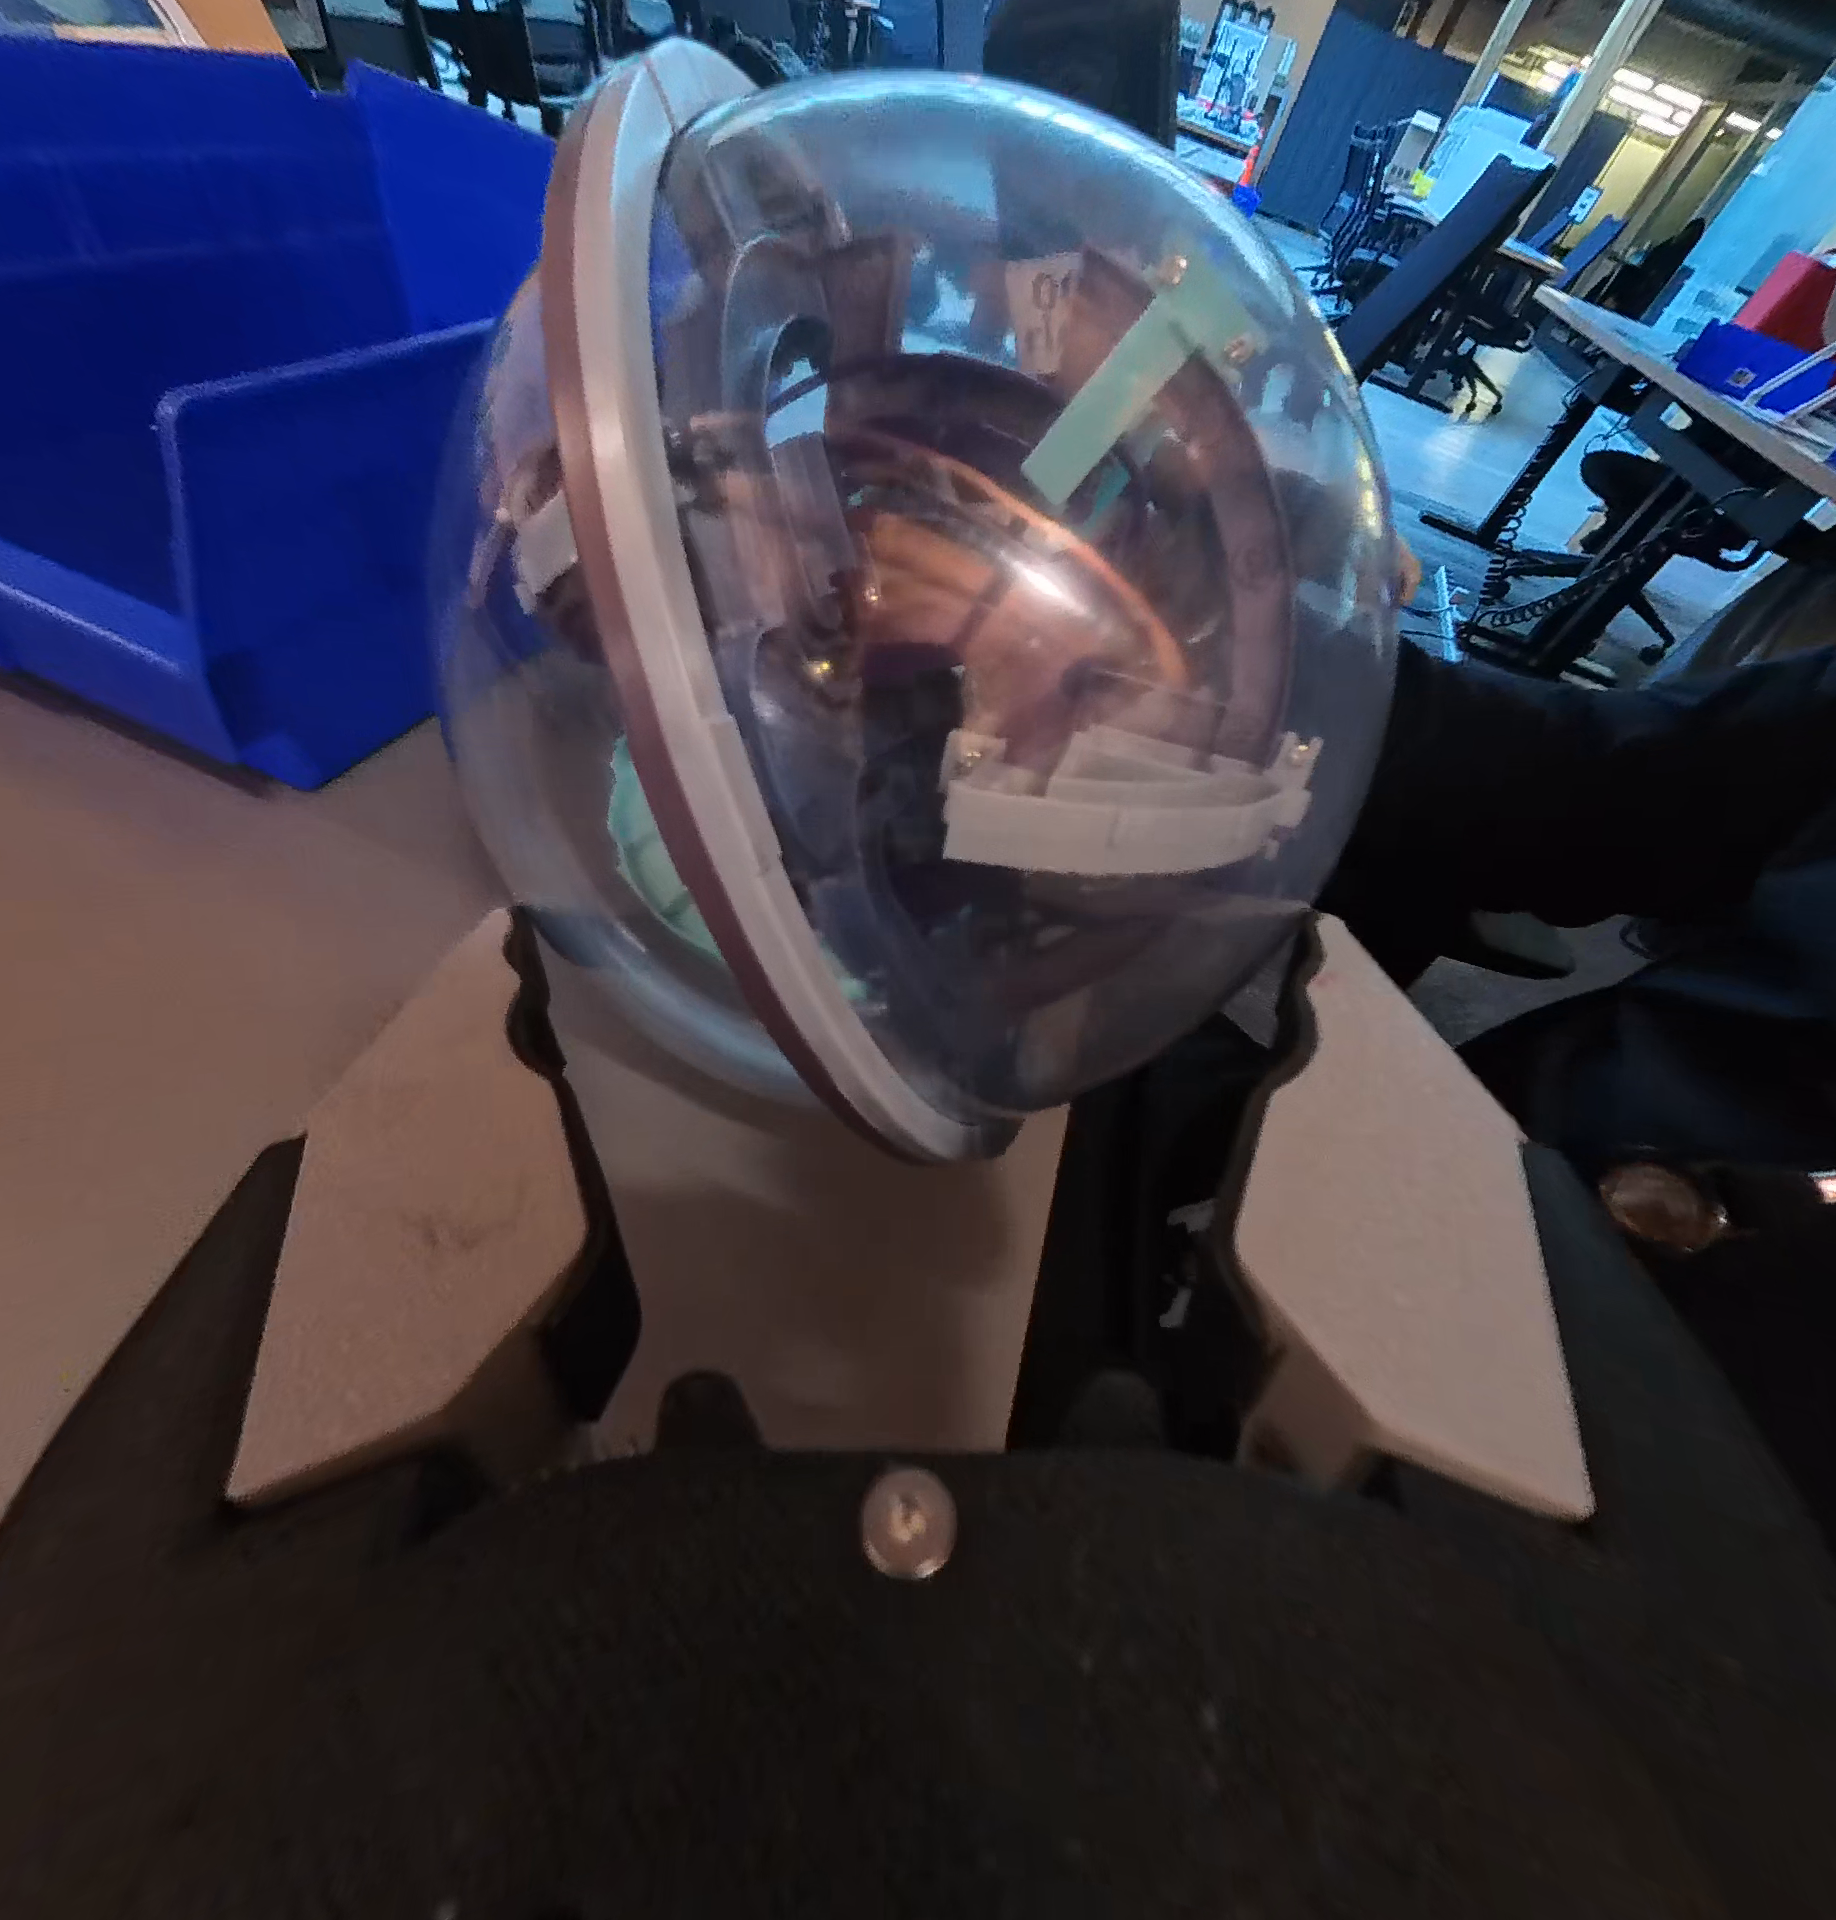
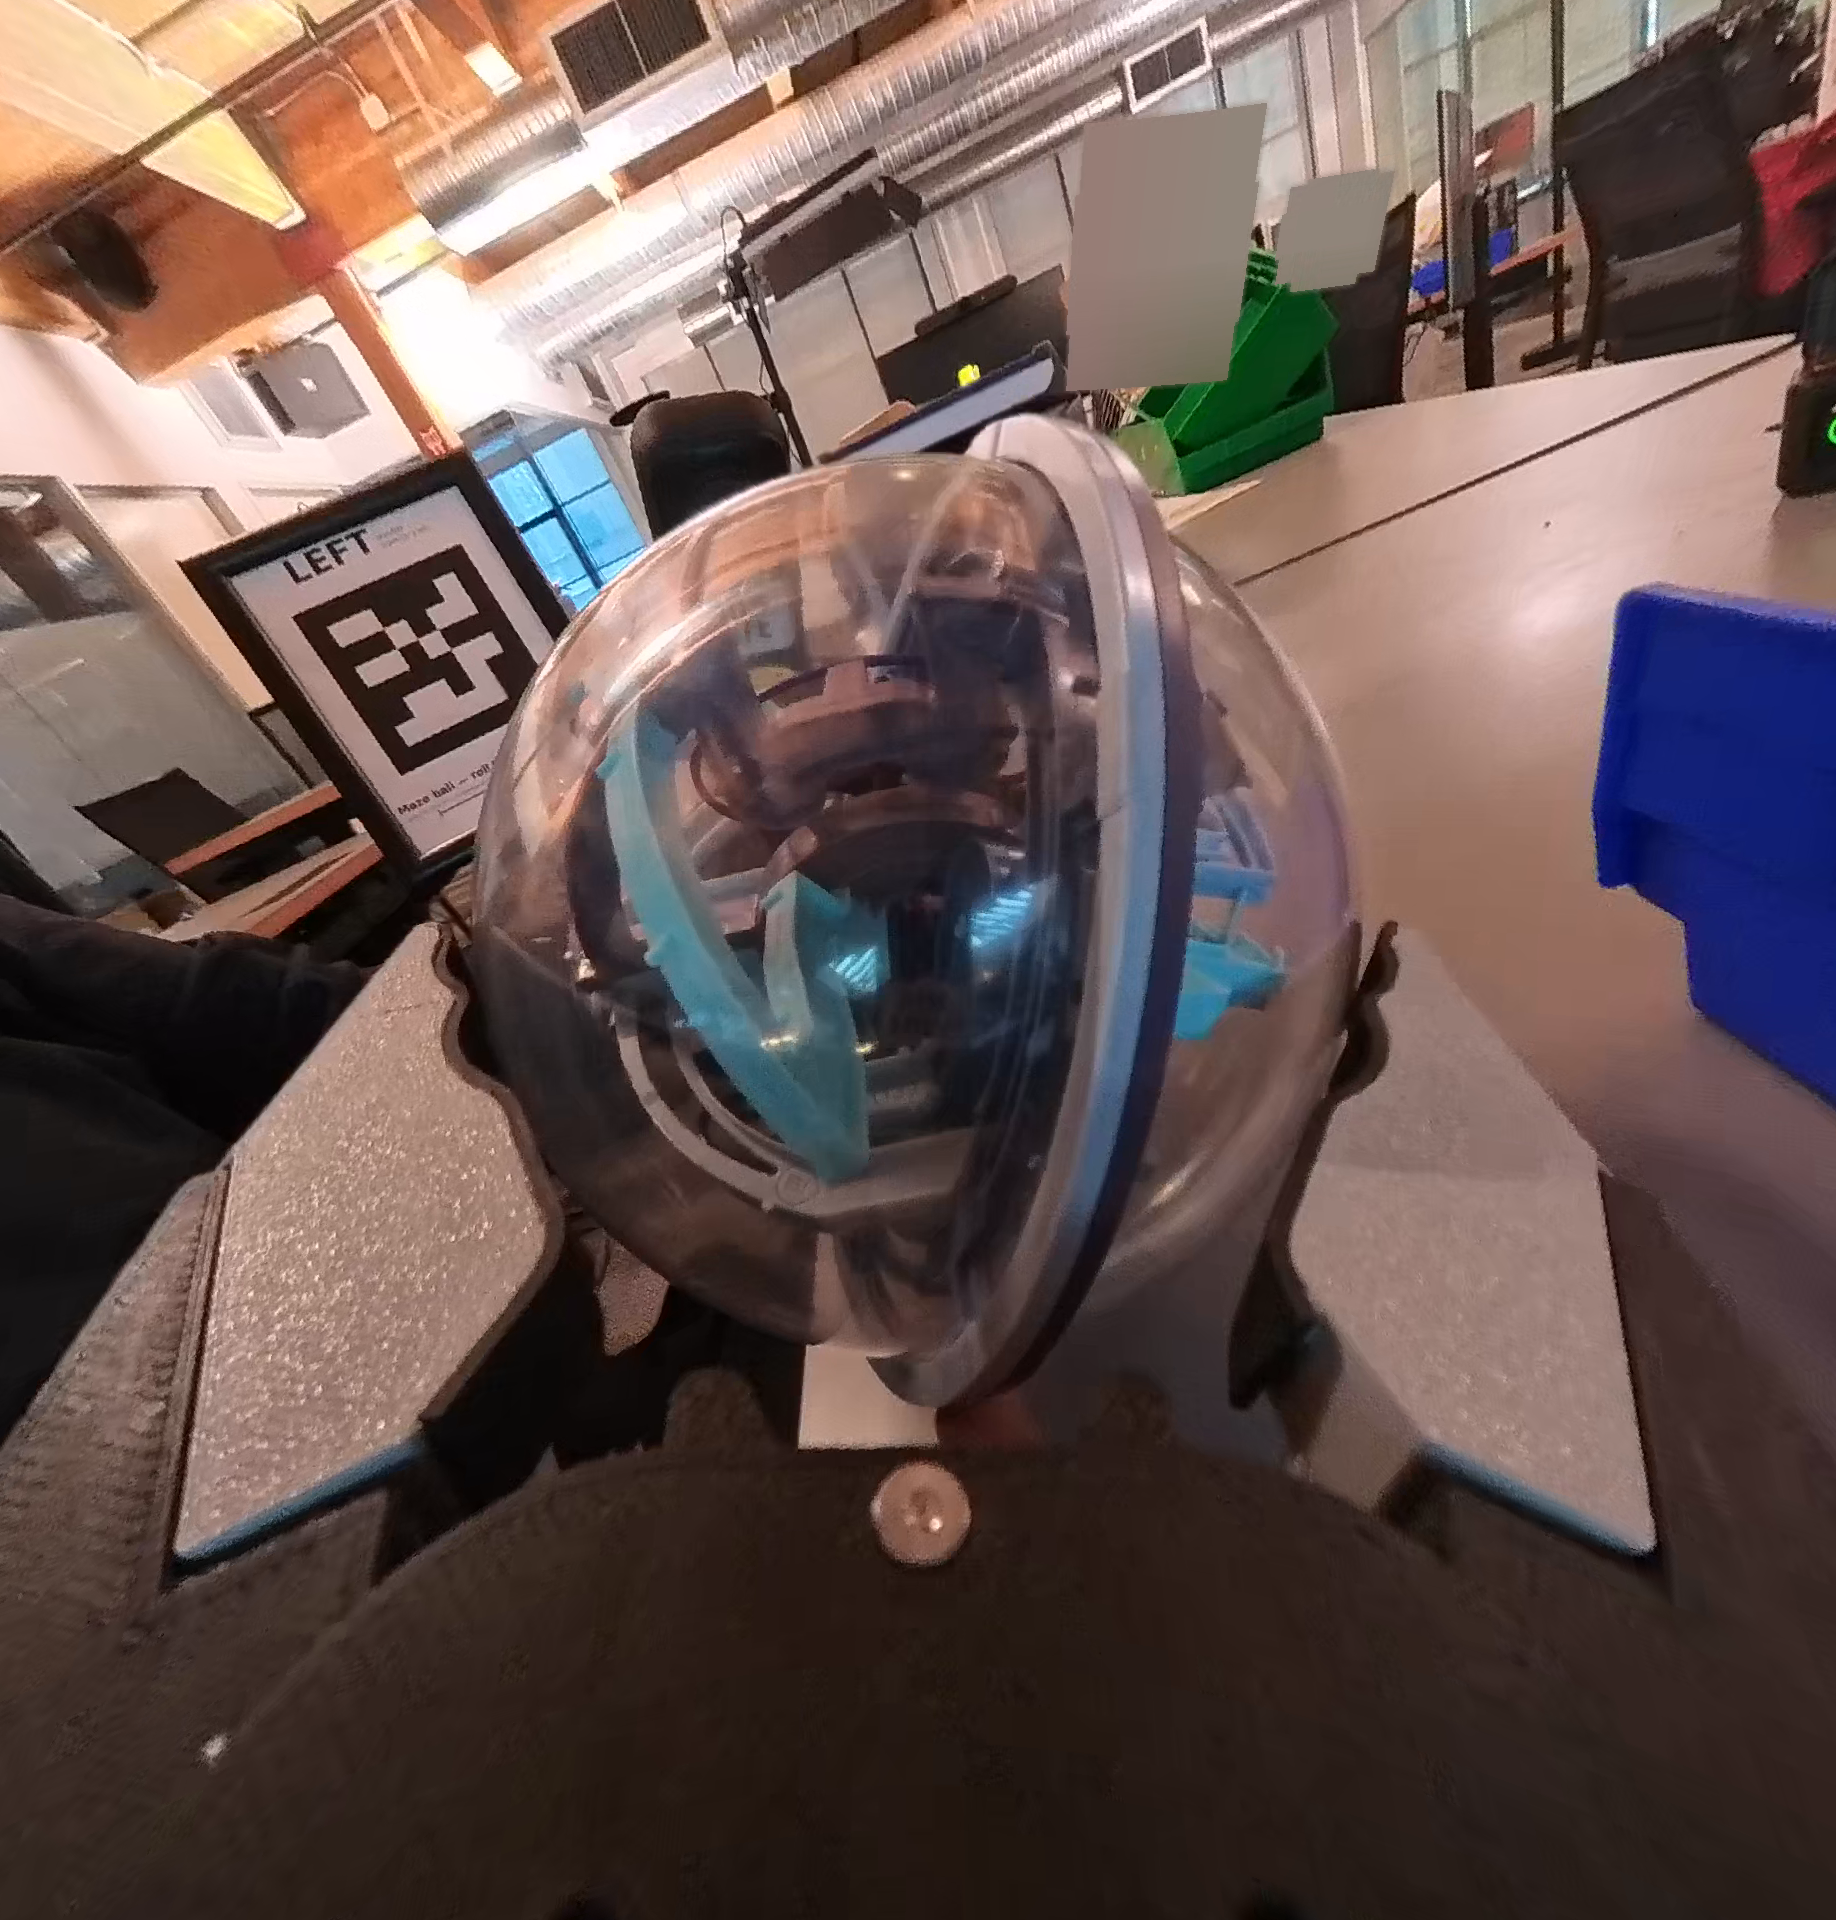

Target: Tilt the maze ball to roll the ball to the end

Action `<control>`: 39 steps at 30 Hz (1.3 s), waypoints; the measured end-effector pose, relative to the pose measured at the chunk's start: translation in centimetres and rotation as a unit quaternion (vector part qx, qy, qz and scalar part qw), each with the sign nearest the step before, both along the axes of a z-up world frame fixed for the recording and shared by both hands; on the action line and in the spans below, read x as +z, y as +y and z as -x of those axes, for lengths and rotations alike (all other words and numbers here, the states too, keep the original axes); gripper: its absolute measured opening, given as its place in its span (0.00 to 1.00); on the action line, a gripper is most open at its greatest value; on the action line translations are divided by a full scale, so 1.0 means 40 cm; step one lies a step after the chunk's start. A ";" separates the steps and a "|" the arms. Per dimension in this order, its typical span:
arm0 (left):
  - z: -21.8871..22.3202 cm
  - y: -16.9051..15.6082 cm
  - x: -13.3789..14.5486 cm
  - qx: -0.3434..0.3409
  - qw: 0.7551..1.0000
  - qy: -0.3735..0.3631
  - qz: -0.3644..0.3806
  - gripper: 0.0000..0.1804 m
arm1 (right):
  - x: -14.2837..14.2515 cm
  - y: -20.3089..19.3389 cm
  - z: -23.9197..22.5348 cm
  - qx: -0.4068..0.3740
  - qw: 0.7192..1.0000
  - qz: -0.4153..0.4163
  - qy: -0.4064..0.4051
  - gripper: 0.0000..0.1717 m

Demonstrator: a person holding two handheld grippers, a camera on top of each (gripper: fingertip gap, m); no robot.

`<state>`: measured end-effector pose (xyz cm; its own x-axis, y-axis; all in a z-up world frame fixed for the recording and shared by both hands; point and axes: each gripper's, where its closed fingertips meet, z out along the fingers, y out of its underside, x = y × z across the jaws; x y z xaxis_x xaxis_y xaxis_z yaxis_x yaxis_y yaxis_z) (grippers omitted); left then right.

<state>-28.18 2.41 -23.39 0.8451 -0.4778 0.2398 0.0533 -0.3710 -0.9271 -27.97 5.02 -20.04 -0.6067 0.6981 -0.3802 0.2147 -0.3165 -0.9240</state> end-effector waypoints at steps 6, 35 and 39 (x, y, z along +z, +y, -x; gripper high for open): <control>-0.004 -0.004 -0.014 -0.003 1.000 0.002 0.007 0.75 | -0.020 -0.006 -0.005 0.011 0.999 -0.020 -0.026 0.91; 0.026 0.023 -0.020 0.012 0.999 -0.027 0.025 0.74 | -0.041 0.025 0.027 0.006 0.997 -0.064 -0.043 0.91; 0.039 0.025 -0.008 0.017 0.999 -0.035 0.000 0.73 | -0.053 0.025 0.031 0.011 0.996 -0.058 -0.064 0.91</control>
<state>-29.76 3.42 -23.70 0.8424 -0.4492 0.2977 0.1298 -0.3671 -0.9211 -29.22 6.03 -22.16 -0.5740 0.7296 -0.3718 0.3379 -0.2025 -0.9191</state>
